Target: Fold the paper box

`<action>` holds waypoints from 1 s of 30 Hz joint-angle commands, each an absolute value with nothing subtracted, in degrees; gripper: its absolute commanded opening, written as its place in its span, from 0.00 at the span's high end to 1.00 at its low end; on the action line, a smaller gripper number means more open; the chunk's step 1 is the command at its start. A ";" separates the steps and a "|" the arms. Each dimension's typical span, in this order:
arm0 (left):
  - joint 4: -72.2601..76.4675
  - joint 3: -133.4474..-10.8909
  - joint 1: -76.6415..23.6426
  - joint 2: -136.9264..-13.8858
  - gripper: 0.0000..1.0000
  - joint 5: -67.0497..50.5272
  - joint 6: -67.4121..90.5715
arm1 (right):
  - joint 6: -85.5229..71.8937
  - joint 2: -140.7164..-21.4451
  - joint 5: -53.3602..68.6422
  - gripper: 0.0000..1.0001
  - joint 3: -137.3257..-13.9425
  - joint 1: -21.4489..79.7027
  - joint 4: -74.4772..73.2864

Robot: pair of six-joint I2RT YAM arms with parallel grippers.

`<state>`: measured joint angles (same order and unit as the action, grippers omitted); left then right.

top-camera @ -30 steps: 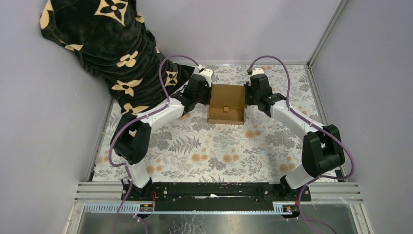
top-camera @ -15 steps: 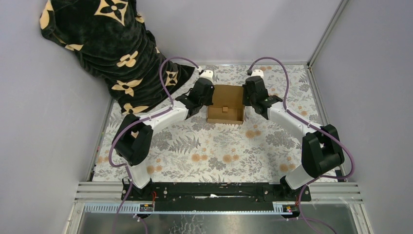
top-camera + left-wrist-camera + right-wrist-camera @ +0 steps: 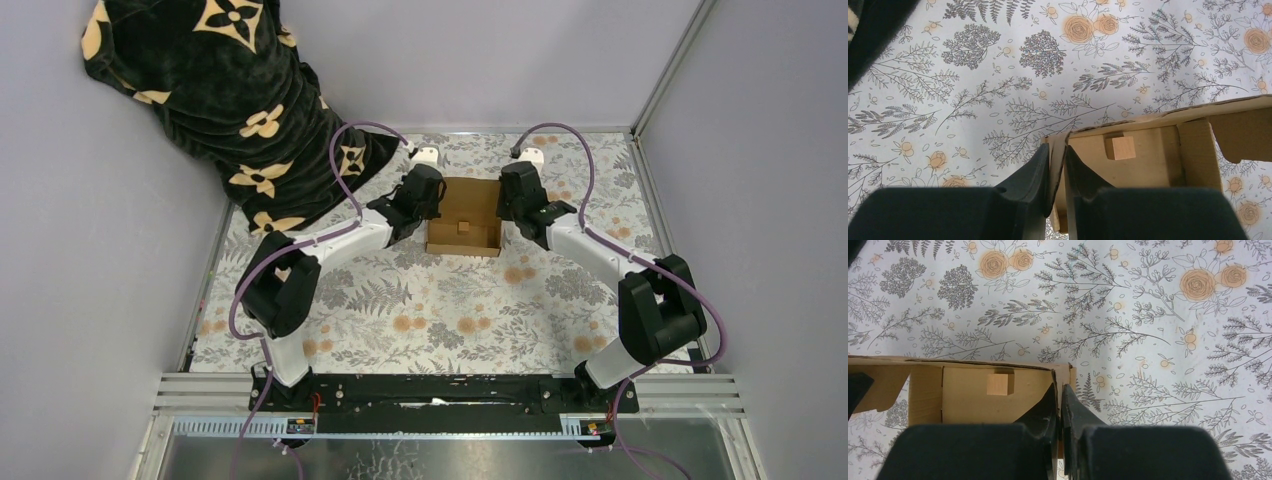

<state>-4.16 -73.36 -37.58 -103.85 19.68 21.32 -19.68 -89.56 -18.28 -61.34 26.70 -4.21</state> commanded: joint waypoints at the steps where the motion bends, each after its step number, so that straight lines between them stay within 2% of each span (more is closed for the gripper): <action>1: -2.35 -72.68 -38.47 -104.84 0.78 21.61 23.15 | -23.44 -88.44 -20.61 1.00 -60.47 28.06 1.64; 15: 1.40 -68.45 -39.63 -103.28 0.80 25.05 26.10 | -24.19 -86.95 -24.87 1.00 -55.88 29.57 4.74; 30: -2.87 -70.49 -40.87 -103.38 0.80 29.70 30.40 | -23.71 -83.67 -28.09 1.00 -52.72 30.38 5.36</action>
<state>-2.68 -68.90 -40.49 -103.98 25.93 27.64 -22.83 -86.28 -24.69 -53.60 29.56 3.79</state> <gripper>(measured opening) 0.204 0.066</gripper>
